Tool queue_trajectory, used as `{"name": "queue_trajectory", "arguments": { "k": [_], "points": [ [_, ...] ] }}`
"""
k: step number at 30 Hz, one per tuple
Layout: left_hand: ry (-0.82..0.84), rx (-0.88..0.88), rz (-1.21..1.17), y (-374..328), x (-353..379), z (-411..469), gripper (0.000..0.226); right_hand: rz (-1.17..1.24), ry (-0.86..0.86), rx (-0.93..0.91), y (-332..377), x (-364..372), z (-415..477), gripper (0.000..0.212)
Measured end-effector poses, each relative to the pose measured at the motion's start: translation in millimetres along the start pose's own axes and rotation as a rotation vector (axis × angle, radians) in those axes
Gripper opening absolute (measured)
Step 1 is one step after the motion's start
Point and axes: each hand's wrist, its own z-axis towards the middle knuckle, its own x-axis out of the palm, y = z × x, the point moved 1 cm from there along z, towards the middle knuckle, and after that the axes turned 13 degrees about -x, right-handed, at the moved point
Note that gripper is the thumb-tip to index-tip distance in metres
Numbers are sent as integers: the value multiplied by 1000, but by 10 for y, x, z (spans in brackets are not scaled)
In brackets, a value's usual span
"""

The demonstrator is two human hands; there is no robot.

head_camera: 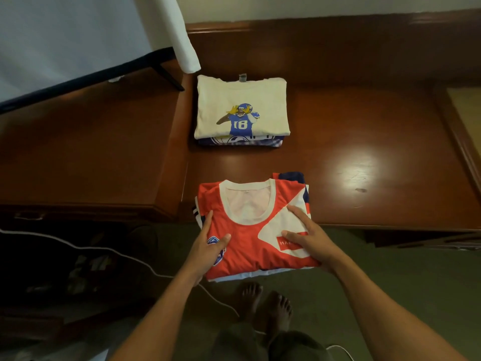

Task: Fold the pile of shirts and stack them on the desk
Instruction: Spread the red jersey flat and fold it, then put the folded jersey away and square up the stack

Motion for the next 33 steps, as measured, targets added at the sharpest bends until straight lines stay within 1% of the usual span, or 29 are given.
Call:
{"name": "queue_trajectory", "arguments": {
  "k": [4,10,13,17,21,26,33],
  "points": [
    [-10,111,20,14,-27,-25,78,11,-56,-22,-8,131,-28,65],
    [-60,209,3,32,-89,-32,81,5,-120,-81,15,263,-28,64],
    [-71,230,15,-70,-121,-60,81,-7,-150,-130,113,307,-47,62],
    [-62,300,66,-300,-169,-145,74,-22,-201,-190,359,260,-173,59],
    [-19,363,71,-537,-171,-291,72,-39,-260,-225,574,107,-419,61],
    [55,400,3,-768,-68,-520,65,-54,-340,-253,795,-126,-801,63],
    [146,443,-88,-1083,273,-778,59,27,-434,-328,875,-530,-1227,54]
  ]
}}
